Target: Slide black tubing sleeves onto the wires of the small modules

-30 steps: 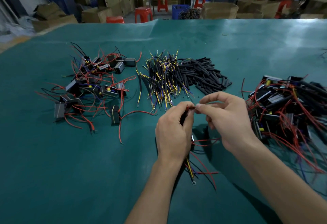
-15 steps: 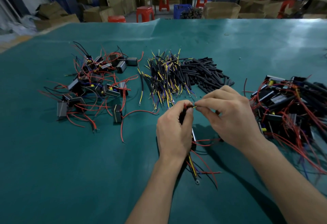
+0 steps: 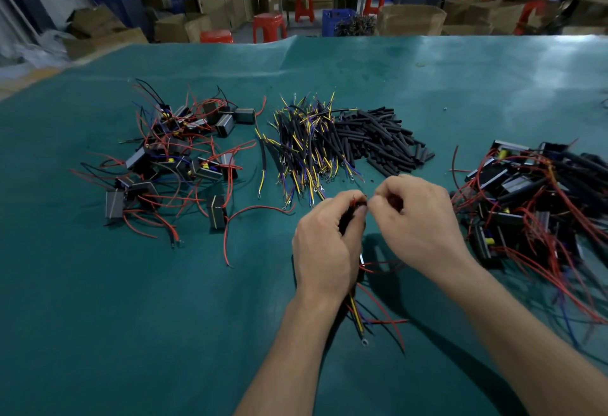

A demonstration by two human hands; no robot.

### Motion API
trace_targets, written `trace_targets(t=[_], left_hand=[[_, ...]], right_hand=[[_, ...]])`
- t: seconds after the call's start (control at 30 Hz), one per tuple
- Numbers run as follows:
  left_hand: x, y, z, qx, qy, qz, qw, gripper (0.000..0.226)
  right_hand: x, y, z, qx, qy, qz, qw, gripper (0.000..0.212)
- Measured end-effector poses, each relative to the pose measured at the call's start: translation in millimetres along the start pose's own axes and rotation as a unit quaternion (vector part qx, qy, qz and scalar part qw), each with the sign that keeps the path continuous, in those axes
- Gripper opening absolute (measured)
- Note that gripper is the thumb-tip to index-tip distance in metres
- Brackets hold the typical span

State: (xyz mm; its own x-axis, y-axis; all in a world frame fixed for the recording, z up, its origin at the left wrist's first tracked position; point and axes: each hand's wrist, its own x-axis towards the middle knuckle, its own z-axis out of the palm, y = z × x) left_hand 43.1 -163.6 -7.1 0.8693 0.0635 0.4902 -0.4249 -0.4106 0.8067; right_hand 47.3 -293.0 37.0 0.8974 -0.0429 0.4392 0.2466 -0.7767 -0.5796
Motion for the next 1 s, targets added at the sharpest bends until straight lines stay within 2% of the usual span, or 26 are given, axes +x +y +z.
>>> trace_targets(t=[0.07, 0.23, 0.33, 0.6, 0.77, 0.83, 0.87, 0.9, 0.97, 1.0], left_hand=[[0.0, 0.3, 0.0, -0.002, -0.001, -0.006, 1.0, 0.009], [0.8, 1.2, -1.1, -0.03, 0.003, -0.032, 0.999, 0.011], [0.7, 2.1, -0.9, -0.031, 0.008, -0.042, 0.999, 0.009], [1.1, 1.3, -1.2, -0.027, 0.016, -0.04, 0.999, 0.01], [0.8, -0.1, -0.6, -0.033, 0.005, -0.021, 0.999, 0.008], [0.6, -0.2, -2.0, -0.041, 0.006, -0.021, 0.999, 0.007], [0.7, 0.0, -2.2, -0.047, 0.005, -0.023, 0.999, 0.007], [0.8, 0.6, -2.4, -0.058, 0.002, -0.027, 0.998, 0.007], [1.1, 2.1, -2.9, -0.096, -0.006, -0.04, 0.995, 0.009], [1.6, 2.7, -3.4, -0.117, -0.015, -0.047, 0.992, 0.01]], right_hand=[[0.7, 2.6, -2.8, 0.039, -0.005, 0.045, 0.998, 0.025], [-1.4, 2.9, -12.1, -0.037, 0.035, -0.147, 0.988, 0.004], [1.2, 11.0, -13.6, -0.051, 0.055, -0.2, 0.977, 0.005], [-0.8, 12.4, -6.8, -0.101, 0.034, -0.224, 0.969, 0.006], [1.2, 12.3, -7.3, -0.045, -0.005, -0.146, 0.988, 0.005], [5.2, 14.6, -8.9, 0.045, -0.008, -0.071, 0.996, 0.006], [8.6, 17.1, -10.7, 0.13, -0.022, -0.012, 0.991, 0.012], [11.6, 18.4, -13.0, 0.24, -0.049, 0.055, 0.968, 0.02], [14.4, 21.7, -15.2, 0.429, -0.129, 0.168, 0.878, 0.03], [14.9, 23.8, -15.7, 0.479, -0.165, 0.196, 0.84, 0.032]])
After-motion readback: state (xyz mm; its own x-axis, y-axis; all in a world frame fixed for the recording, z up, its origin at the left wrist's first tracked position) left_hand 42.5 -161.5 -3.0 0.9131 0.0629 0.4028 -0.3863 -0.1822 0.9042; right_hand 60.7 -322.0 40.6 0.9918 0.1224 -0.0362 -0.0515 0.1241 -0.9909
